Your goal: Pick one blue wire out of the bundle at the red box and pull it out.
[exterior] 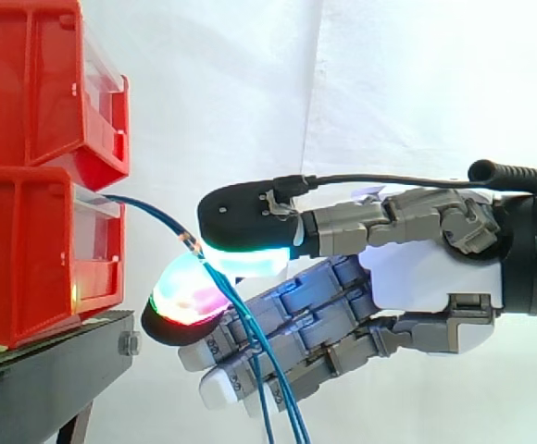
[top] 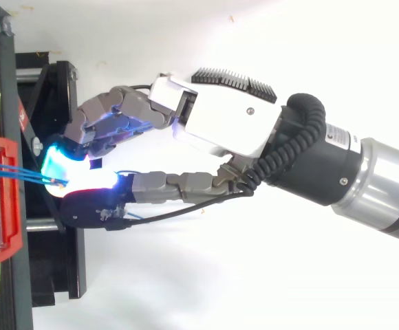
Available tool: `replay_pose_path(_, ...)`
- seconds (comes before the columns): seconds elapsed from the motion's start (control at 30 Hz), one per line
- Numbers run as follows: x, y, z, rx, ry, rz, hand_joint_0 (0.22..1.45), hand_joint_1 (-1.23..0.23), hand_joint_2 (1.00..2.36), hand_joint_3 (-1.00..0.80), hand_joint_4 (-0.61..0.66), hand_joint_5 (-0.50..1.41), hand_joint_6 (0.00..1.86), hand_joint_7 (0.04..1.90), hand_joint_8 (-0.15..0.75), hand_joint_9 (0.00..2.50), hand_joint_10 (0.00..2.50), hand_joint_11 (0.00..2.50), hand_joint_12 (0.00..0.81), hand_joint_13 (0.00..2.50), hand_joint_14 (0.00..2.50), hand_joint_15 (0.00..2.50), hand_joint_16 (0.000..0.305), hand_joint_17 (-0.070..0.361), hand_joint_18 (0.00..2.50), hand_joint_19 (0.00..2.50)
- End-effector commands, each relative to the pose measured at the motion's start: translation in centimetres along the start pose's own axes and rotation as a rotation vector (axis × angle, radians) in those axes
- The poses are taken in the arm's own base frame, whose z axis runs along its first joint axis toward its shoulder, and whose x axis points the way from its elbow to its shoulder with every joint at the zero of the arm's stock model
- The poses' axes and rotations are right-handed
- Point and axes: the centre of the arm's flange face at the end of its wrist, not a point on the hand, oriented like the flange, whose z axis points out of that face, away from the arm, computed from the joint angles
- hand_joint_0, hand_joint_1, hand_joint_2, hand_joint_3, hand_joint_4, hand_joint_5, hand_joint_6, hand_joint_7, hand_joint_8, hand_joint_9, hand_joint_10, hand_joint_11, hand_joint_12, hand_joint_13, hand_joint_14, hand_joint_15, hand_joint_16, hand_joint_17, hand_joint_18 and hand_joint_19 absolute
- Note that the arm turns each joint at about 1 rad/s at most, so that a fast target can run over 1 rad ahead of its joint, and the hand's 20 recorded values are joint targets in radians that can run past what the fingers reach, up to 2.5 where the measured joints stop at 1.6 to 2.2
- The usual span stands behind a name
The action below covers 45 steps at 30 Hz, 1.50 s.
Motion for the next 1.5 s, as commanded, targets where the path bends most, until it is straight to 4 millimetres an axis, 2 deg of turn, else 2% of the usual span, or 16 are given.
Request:
replay_pose_path(0.0,0.0,0.0,0.0,0.001,0.000,-0.001,0.64,-0.75,1.00,-0.02,0.08,-0.18,0.96,0.63,0.385,0.79,0.00,0.33,0.445,0.80,0.01,0.27,0.057,0.129,0.80,0.23)
replay_pose_path(0.2,-0.3,0.9,-0.1,-0.007,-0.001,0.012,0.65,-0.79,1.01,0.01,0.00,-0.18,0.96,0.64,0.368,0.82,0.00,0.34,0.436,0.82,0.01,0.30,0.055,0.124,0.83,0.27)
replay_pose_path(0.3,-0.7,1.7,-0.4,0.000,0.010,0.006,0.63,-0.80,1.01,0.00,-0.09,-0.16,0.93,0.74,0.340,0.89,0.00,0.32,0.436,0.86,0.01,0.30,0.056,0.126,0.85,0.29)
replay_pose_path(0.4,-1.5,2.6,-1.7,0.065,0.051,-0.027,0.62,-0.79,1.01,-0.01,-0.19,-0.14,0.93,0.84,0.326,0.95,0.00,0.31,0.437,0.89,0.01,0.32,0.056,0.127,0.88,0.30)
replay_pose_path(0.47,-2.0,3.2,-2.4,0.101,0.071,-0.044,0.67,-0.82,1.01,0.01,-0.27,-0.13,0.95,1.02,0.310,0.98,0.00,0.33,0.421,0.93,0.01,0.36,0.051,0.114,0.90,0.33)
replay_pose_path(0.53,-2.0,3.5,-2.7,0.109,0.098,-0.031,0.69,-0.83,1.01,0.01,-0.32,-0.13,0.96,1.05,0.308,0.99,0.00,0.34,0.413,0.95,0.01,0.38,0.049,0.111,0.90,0.34)
replay_pose_path(0.57,-1.9,3.6,-2.9,0.118,0.111,-0.029,0.73,-0.83,1.02,0.01,-0.25,-0.13,0.95,1.28,0.306,1.00,0.00,0.35,0.407,0.96,0.01,0.40,0.047,0.106,0.88,0.38)
replay_pose_path(0.6,-1.8,3.7,-3.1,0.125,0.128,-0.021,0.74,-0.83,1.02,0.00,-0.24,-0.13,0.95,1.31,0.306,1.00,0.01,0.34,0.405,0.96,0.01,0.40,0.047,0.105,0.88,0.38)
replay_pose_path(0.7,-1.6,3.7,-3.2,0.123,0.151,0.004,0.75,-0.83,1.02,-0.05,-0.31,-0.14,0.97,1.17,0.296,1.01,0.00,0.34,0.396,0.97,0.01,0.41,0.045,0.102,0.87,0.41)
replay_pose_path(0.77,-1.3,3.9,-3.2,0.118,0.172,0.025,0.69,-0.84,1.02,-0.20,-0.21,-0.14,0.95,1.10,0.293,1.02,0.00,0.32,0.398,0.97,0.01,0.41,0.046,0.105,0.87,0.40)
replay_pose_path(0.97,-1.0,4.2,-3.3,0.112,0.196,0.046,0.70,-0.83,1.01,-0.35,-0.12,-0.11,0.94,1.10,0.308,1.08,0.01,0.35,0.399,1.01,0.01,0.42,0.047,0.105,0.89,0.39)
replay_pose_path(1.13,-1.4,4.6,-3.7,0.128,0.201,0.040,0.74,-0.86,1.01,-0.33,-0.06,-0.10,0.94,1.17,0.342,1.13,0.01,0.42,0.409,1.07,0.02,0.47,0.046,0.103,0.94,0.38)
replay_pose_path(1.17,-1.4,4.7,-3.8,0.131,0.203,0.039,0.79,-0.87,1.02,-0.27,-0.02,-0.10,0.95,1.23,0.356,1.14,0.01,0.50,0.413,1.08,0.02,0.50,0.045,0.102,0.93,0.42)
replay_pose_path(1.27,-2.1,5.5,-4.2,0.144,0.213,0.031,0.83,-0.86,1.02,-0.25,-0.07,-0.10,0.99,1.12,0.368,1.12,0.01,0.53,0.417,1.07,0.01,0.50,0.045,0.102,0.91,0.45)
replay_pose_path(1.4,-2.1,5.6,-4.5,0.160,0.230,0.025,0.84,-0.86,1.01,-0.27,-0.08,-0.12,1.01,1.08,0.365,1.05,0.01,0.54,0.411,1.04,0.02,0.50,0.046,0.102,0.88,0.46)
replay_pose_path(1.47,-2.1,5.5,-4.6,0.165,0.234,0.027,0.78,-0.81,1.01,-0.29,-0.04,-0.14,1.01,1.10,0.354,0.99,0.01,0.49,0.414,0.98,0.01,0.47,0.049,0.110,0.83,0.44)
